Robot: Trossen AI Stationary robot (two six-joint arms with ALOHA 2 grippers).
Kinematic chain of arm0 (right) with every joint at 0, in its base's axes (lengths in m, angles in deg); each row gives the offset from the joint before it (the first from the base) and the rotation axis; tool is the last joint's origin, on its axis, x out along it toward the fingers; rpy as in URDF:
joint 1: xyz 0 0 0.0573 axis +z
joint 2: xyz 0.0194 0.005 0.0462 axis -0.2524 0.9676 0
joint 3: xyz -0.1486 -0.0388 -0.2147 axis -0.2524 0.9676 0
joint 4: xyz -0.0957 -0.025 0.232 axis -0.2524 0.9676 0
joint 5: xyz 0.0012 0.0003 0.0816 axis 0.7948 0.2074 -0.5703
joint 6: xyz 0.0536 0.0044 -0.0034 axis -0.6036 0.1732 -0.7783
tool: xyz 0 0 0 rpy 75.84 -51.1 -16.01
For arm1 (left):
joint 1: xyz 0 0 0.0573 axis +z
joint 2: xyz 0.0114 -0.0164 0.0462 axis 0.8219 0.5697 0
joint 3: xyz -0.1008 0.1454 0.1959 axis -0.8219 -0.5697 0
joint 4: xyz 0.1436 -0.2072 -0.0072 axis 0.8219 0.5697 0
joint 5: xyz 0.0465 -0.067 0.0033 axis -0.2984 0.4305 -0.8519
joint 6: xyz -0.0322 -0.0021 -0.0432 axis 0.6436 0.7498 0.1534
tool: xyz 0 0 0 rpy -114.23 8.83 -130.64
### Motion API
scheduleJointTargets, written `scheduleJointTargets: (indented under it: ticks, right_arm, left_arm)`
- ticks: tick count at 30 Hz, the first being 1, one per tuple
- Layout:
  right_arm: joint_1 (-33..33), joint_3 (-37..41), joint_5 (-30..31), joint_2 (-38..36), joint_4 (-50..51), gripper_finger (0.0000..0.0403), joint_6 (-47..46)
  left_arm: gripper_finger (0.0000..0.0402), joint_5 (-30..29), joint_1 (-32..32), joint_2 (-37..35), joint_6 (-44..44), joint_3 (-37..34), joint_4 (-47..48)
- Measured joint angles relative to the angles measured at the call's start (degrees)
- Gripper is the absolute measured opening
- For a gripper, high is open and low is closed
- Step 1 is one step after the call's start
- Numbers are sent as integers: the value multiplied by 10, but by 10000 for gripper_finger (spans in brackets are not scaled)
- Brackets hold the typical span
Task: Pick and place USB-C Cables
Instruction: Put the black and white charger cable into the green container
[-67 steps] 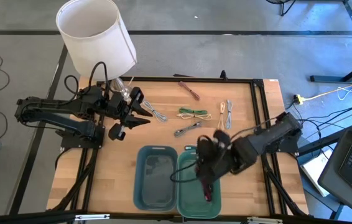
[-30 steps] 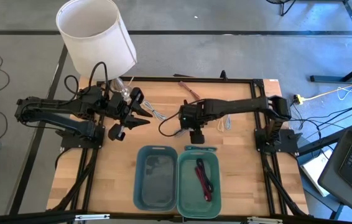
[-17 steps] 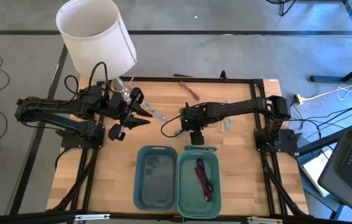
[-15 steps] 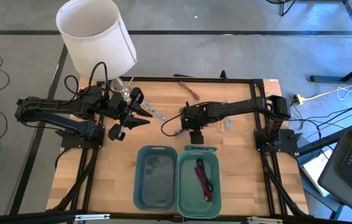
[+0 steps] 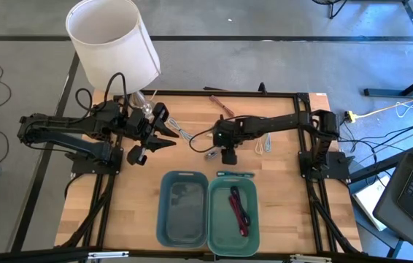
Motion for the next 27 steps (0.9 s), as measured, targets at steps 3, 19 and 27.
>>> scheduleJointTargets:
  ticks: [3,19,27]
  right_arm:
    - [0,1,-14,27,6,219,-2]
    - [17,-36,33,46,94,23,-54]
    - [60,-195,131,-23,340,23,-109]
  left_arm:
    - [92,0,0,0,0,0,0]
    - [92,0,0,0,0,0,4]
    - [92,0,0,0,1,0,5]
